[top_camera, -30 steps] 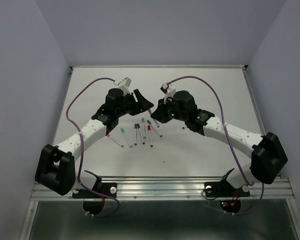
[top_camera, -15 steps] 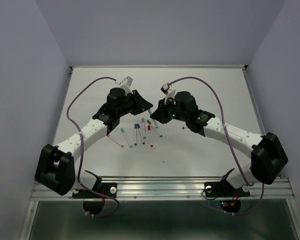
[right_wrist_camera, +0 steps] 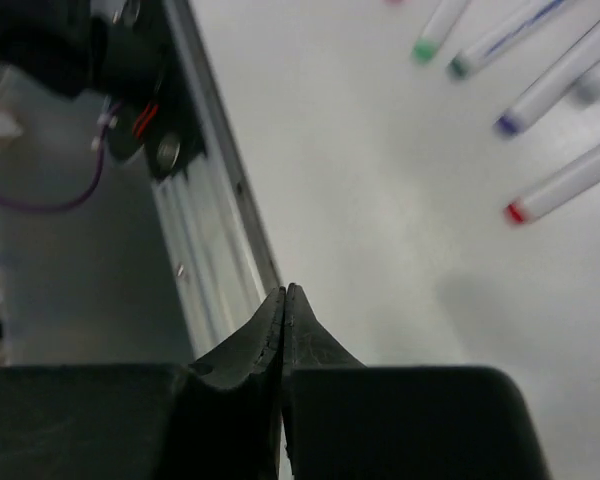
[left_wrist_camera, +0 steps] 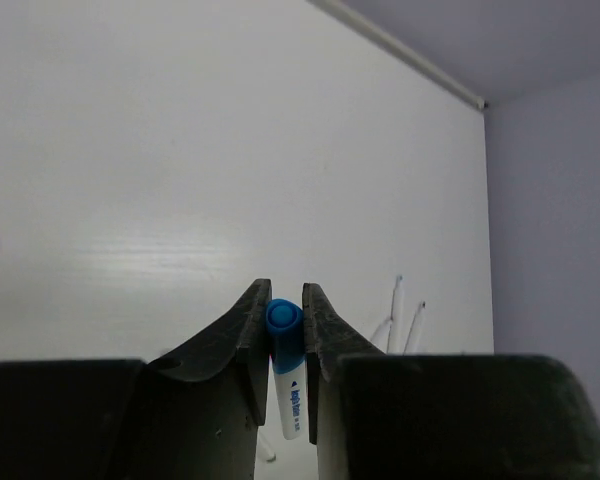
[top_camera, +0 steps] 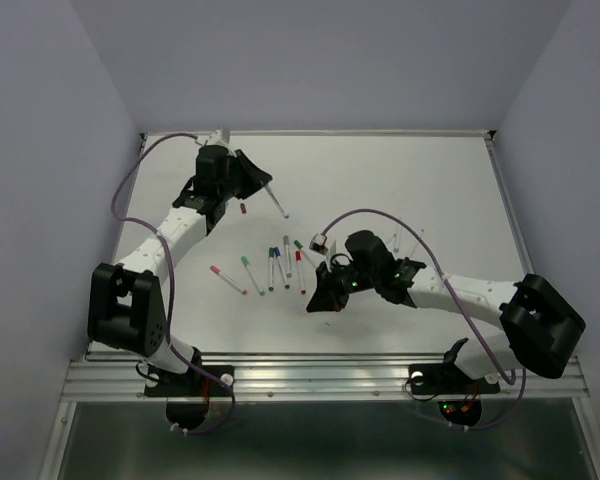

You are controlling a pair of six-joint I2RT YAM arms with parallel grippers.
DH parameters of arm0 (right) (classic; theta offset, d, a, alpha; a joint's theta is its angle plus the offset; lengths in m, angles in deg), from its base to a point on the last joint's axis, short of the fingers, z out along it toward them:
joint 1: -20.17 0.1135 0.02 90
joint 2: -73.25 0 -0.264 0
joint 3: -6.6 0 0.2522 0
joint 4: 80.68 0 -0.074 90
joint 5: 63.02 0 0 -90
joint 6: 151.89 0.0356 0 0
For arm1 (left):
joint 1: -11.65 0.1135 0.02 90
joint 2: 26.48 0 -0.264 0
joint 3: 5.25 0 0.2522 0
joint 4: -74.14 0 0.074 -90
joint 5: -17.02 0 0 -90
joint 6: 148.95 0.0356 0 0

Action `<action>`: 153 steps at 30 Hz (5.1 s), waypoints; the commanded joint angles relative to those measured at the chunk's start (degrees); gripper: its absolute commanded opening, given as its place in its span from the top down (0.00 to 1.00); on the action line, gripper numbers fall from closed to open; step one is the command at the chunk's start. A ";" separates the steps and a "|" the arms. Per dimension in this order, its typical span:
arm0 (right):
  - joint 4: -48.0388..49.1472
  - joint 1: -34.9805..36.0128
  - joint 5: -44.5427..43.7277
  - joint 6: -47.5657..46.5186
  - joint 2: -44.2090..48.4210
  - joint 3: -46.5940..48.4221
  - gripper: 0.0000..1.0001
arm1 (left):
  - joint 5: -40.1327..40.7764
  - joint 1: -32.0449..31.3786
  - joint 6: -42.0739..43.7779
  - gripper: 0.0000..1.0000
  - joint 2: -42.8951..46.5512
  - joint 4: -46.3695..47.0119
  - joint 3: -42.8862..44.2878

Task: Open the pen caps

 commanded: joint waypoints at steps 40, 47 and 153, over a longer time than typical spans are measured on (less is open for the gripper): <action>-1.45 -1.28 -24.23 -6.25 -8.72 26.39 0.89 | -6.50 -3.87 -3.52 1.00 13.36 12.82 -10.38; -1.45 -1.28 -17.82 -4.75 -8.02 19.72 0.99 | -1.77 -2.30 -0.27 1.00 10.82 9.67 -6.61; -25.97 -2.87 -36.09 -22.25 -28.84 31.83 0.00 | 14.86 13.00 10.72 0.01 16.70 -9.76 -10.38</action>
